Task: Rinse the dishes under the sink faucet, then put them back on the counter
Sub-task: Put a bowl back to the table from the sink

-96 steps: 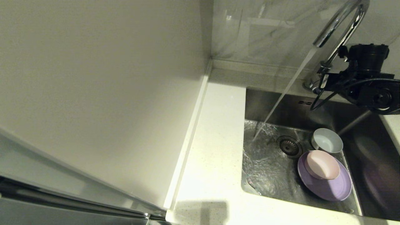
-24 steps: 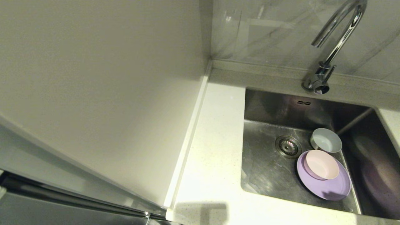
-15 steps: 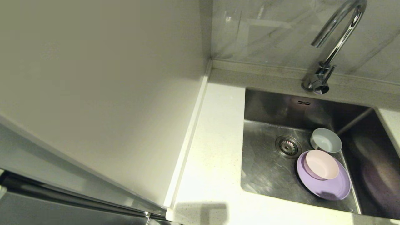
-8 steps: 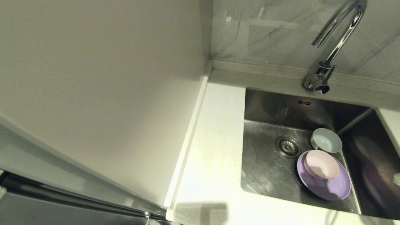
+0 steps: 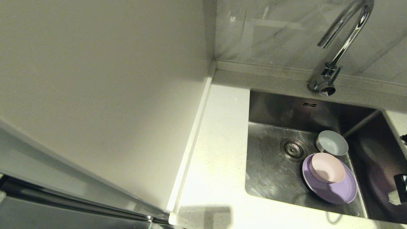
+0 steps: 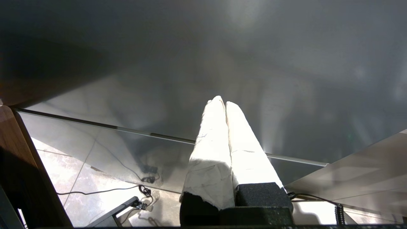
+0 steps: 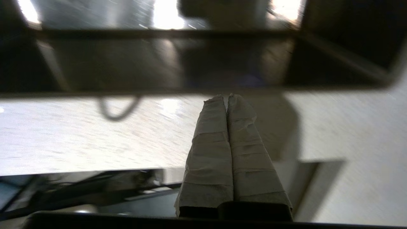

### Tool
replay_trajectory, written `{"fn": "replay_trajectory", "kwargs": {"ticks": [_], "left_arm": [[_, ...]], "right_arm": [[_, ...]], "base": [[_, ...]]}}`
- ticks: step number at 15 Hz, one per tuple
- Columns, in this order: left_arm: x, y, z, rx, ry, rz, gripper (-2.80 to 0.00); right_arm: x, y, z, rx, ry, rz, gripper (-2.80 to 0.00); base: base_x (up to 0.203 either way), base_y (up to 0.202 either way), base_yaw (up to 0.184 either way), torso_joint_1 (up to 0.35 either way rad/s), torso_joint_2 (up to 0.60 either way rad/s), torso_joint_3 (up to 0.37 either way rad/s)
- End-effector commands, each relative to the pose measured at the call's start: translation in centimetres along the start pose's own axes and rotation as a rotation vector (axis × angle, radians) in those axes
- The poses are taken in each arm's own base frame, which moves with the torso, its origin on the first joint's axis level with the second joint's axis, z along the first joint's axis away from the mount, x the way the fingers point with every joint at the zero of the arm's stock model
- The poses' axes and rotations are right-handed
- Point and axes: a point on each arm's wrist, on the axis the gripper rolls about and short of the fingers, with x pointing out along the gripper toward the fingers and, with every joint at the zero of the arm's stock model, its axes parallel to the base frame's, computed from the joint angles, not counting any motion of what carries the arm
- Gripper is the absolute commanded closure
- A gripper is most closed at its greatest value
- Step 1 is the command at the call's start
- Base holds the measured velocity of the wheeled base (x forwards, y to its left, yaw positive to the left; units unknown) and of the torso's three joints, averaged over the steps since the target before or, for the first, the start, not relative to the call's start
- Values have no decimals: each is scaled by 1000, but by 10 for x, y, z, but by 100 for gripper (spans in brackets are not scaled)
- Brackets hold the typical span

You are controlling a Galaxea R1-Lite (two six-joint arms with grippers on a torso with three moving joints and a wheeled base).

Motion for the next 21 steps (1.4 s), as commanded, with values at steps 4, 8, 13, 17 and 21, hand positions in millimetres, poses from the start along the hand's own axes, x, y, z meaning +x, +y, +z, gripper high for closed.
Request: {"fn": "replay_trajectory", "kwargs": {"ticks": [4, 8, 13, 17, 21], "left_arm": [[0, 0, -1, -1, 3, 0, 0], [0, 0, -1, -1, 3, 0, 0], [0, 0, -1, -1, 1, 0, 0], [0, 0, -1, -1, 2, 0, 0], [0, 0, -1, -1, 2, 0, 0]], "right_arm": [[-11, 7, -18, -201, 181, -43, 0], [-10, 19, 13, -369, 178, 8, 0], [7, 31, 42, -138, 141, -20, 0], [30, 33, 40, 48, 117, -81, 0], [44, 37, 43, 159, 124, -96, -280]], "base": [[0, 0, 0, 0, 0, 0], [0, 0, 0, 0, 0, 0], [0, 0, 0, 0, 0, 0], [0, 0, 0, 0, 0, 0], [0, 0, 0, 0, 0, 0]]}}
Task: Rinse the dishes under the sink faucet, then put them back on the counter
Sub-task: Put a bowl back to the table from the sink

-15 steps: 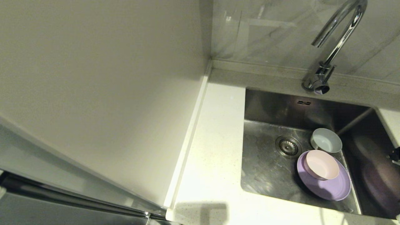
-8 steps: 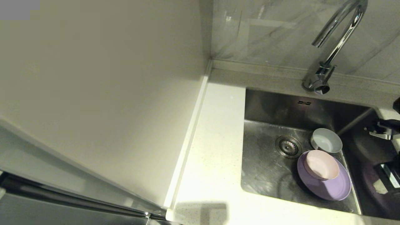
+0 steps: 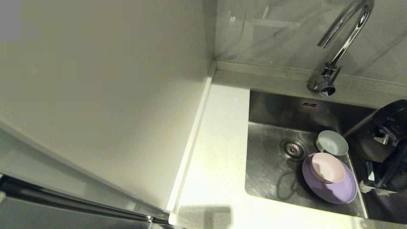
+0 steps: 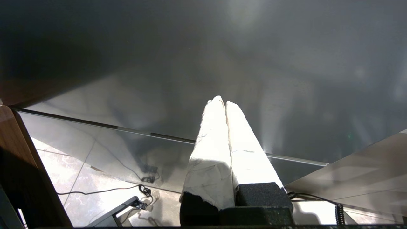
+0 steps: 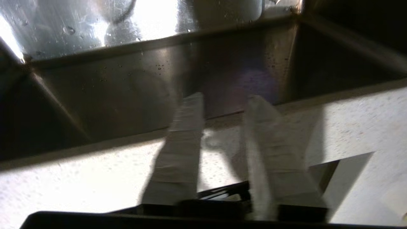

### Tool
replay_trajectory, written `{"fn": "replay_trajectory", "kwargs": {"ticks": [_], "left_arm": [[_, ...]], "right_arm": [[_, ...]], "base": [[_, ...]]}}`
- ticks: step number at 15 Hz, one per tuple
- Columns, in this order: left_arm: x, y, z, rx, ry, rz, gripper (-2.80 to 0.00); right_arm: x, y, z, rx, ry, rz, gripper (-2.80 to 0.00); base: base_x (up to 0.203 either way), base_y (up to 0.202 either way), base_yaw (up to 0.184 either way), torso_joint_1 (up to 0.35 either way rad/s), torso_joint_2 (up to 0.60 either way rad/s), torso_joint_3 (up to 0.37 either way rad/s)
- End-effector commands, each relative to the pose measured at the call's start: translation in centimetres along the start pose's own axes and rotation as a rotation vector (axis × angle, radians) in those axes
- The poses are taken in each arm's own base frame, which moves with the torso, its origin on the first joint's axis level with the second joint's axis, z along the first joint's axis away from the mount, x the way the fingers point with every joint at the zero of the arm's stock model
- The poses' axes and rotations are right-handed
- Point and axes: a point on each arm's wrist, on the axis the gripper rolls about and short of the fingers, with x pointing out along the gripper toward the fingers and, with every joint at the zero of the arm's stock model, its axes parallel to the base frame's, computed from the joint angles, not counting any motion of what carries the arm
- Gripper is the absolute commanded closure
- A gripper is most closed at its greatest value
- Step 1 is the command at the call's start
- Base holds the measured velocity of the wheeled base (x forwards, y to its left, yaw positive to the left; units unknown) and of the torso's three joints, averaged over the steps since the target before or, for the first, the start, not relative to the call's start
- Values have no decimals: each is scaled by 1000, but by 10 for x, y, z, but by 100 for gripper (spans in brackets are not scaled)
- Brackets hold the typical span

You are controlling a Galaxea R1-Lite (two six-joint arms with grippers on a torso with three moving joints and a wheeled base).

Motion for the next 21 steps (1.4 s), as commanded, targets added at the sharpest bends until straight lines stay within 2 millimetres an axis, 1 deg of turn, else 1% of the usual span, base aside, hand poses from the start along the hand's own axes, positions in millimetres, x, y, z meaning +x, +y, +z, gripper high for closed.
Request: {"fn": "replay_trajectory", "kwargs": {"ticks": [1, 4, 7, 9, 11, 14, 17, 18, 21], "left_arm": [[0, 0, -1, -1, 3, 0, 0], [0, 0, -1, -1, 2, 0, 0], [0, 0, -1, -1, 3, 0, 0], [0, 0, -1, -1, 3, 0, 0], [0, 0, -1, -1, 2, 0, 0], [0, 0, -1, -1, 2, 0, 0], [0, 0, -1, -1, 4, 1, 0], [0, 0, -1, -1, 1, 0, 0], [0, 0, -1, -1, 2, 1, 0]], "right_arm": [[8, 4, 4, 11, 23, -14, -280], [24, 11, 16, 14, 51, -30, -280], [42, 24, 42, 27, 41, -33, -280], [56, 32, 53, 29, 50, -45, -280], [65, 39, 66, 90, 14, -79, -280], [84, 32, 86, 193, -55, -224, -280], [107, 14, 99, 243, -24, -290, -280], [114, 11, 103, 250, -14, -305, -280], [138, 11, 111, 249, -14, -378, -280]], "base": [[0, 0, 0, 0, 0, 0], [0, 0, 0, 0, 0, 0], [0, 0, 0, 0, 0, 0], [0, 0, 0, 0, 0, 0], [0, 0, 0, 0, 0, 0], [0, 0, 0, 0, 0, 0], [0, 0, 0, 0, 0, 0], [0, 0, 0, 0, 0, 0], [0, 0, 0, 0, 0, 0]]}}
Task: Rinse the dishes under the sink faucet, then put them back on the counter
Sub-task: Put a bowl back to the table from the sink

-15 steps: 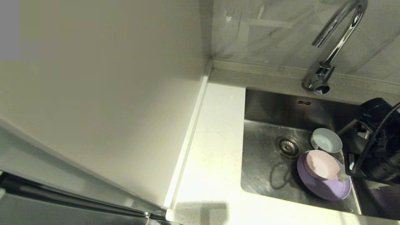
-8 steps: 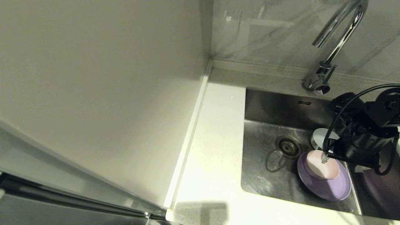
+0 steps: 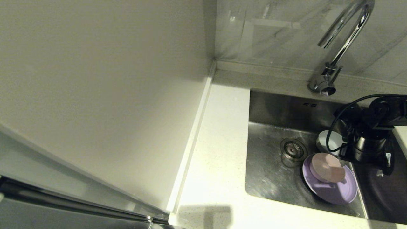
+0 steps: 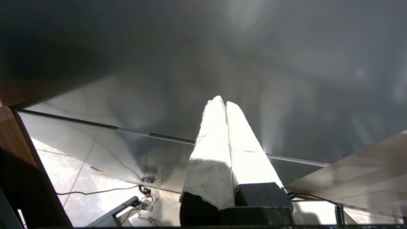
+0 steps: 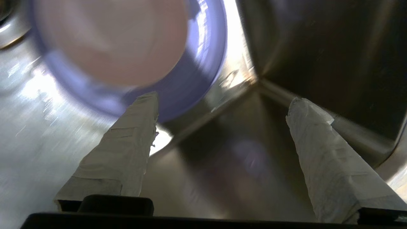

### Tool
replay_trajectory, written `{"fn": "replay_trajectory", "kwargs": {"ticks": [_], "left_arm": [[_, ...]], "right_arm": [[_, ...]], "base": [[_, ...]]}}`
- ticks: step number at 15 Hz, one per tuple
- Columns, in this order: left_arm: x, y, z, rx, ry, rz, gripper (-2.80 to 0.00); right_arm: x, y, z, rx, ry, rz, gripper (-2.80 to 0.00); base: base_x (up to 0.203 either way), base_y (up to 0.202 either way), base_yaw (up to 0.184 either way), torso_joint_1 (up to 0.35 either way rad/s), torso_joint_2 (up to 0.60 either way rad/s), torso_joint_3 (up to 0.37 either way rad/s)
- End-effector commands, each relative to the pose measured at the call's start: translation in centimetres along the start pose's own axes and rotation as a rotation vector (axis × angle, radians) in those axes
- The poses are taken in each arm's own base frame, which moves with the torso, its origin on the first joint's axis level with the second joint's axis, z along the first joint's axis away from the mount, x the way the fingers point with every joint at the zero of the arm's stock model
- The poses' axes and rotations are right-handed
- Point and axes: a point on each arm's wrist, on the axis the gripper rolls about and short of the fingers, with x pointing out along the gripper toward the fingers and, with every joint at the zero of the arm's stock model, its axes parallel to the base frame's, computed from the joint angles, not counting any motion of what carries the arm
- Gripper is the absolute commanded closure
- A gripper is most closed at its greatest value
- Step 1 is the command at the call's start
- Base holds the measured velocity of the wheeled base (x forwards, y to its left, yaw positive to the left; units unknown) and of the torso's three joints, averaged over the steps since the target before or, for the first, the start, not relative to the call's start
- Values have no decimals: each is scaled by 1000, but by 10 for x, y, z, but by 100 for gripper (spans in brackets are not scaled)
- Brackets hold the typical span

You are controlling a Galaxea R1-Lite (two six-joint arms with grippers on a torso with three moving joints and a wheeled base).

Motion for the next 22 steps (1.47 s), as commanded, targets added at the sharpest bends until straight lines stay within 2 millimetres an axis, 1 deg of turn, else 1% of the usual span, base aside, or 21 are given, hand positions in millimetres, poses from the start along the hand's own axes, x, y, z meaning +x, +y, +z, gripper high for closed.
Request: {"fn": "replay_trajectory", "kwargs": {"ticks": [1, 3, 4, 6, 8, 12, 15, 18, 22], "left_arm": [[0, 0, -1, 0, 2, 0, 0], [0, 0, -1, 0, 4, 0, 0], [0, 0, -1, 0, 2, 0, 0], [0, 0, -1, 0, 2, 0, 0], [0, 0, 0, 0, 1, 0, 0], [0, 0, -1, 0, 2, 0, 0], [0, 0, -1, 0, 3, 0, 0], [0, 0, -1, 0, 4, 0, 0], [0, 0, -1, 0, 3, 1, 0]], "right_arm": [[26, 13, 2, -14, 30, -47, -280], [38, 20, 6, -9, 50, -35, -280], [43, 25, 9, -3, 74, 3, -280], [57, 27, 19, 27, 111, 51, -280], [71, 20, 31, 70, 128, 59, -280], [103, -3, 54, 144, 148, 51, -280], [117, -9, 59, 158, 161, 44, -280], [123, -10, 62, 143, 208, 142, -280], [121, -13, 64, 135, 209, 160, -280]], "base": [[0, 0, 0, 0, 0, 0], [0, 0, 0, 0, 0, 0], [0, 0, 0, 0, 0, 0], [0, 0, 0, 0, 0, 0], [0, 0, 0, 0, 0, 0], [0, 0, 0, 0, 0, 0], [0, 0, 0, 0, 0, 0], [0, 0, 0, 0, 0, 0], [0, 0, 0, 0, 0, 0]]}}
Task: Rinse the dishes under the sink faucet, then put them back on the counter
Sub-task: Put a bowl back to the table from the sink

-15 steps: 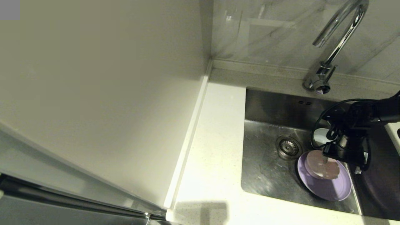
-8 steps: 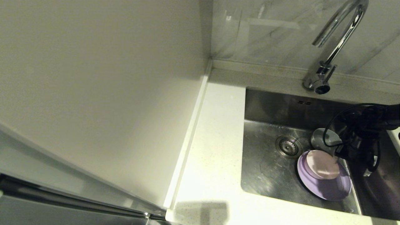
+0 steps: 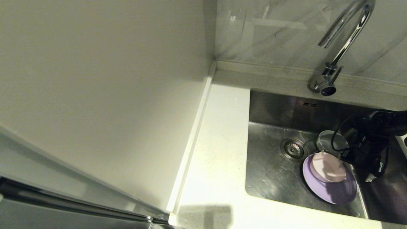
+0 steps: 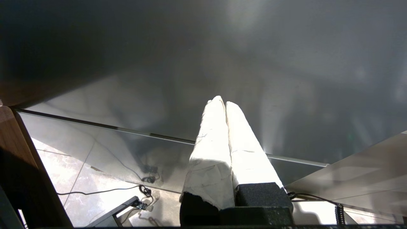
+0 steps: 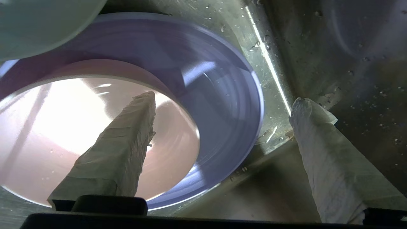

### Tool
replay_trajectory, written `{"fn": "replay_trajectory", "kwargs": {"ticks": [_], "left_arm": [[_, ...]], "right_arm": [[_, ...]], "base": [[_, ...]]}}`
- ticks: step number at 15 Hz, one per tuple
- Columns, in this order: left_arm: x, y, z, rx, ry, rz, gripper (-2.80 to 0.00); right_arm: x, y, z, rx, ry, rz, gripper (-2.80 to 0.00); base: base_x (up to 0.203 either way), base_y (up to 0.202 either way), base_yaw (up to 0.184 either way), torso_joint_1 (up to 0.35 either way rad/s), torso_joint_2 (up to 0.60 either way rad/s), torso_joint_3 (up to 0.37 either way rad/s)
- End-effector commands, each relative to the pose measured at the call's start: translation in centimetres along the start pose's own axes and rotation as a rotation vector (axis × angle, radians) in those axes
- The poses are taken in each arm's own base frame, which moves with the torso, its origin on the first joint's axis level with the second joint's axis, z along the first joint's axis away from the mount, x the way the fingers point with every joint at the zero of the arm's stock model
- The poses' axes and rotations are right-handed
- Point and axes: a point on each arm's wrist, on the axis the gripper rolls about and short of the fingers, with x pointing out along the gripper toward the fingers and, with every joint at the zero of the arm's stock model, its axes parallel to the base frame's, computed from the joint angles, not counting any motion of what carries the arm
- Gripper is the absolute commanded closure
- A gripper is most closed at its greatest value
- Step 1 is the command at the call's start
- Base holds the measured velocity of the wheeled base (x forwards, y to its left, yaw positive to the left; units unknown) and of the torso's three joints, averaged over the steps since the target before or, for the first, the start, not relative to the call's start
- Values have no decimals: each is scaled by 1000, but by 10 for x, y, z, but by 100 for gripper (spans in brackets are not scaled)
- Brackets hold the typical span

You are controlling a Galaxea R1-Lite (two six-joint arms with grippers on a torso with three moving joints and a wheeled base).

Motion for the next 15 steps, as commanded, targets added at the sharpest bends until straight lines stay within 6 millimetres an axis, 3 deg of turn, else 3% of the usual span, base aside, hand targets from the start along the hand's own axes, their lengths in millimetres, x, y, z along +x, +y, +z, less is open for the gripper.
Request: {"fn": "replay_trajectory", "kwargs": {"ticks": [1, 7, 15], "left_arm": [[0, 0, -1, 0, 3, 0, 0], [0, 0, -1, 0, 2, 0, 0], [0, 0, -1, 0, 4, 0, 0]], "right_arm": [[-1, -1, 0, 4, 7, 8, -280], [3, 4, -2, -26, 86, 143, -280], [7, 13, 11, -38, 39, 167, -280]], "base": [[0, 0, 0, 0, 0, 0], [0, 0, 0, 0, 0, 0], [0, 0, 0, 0, 0, 0]]}}
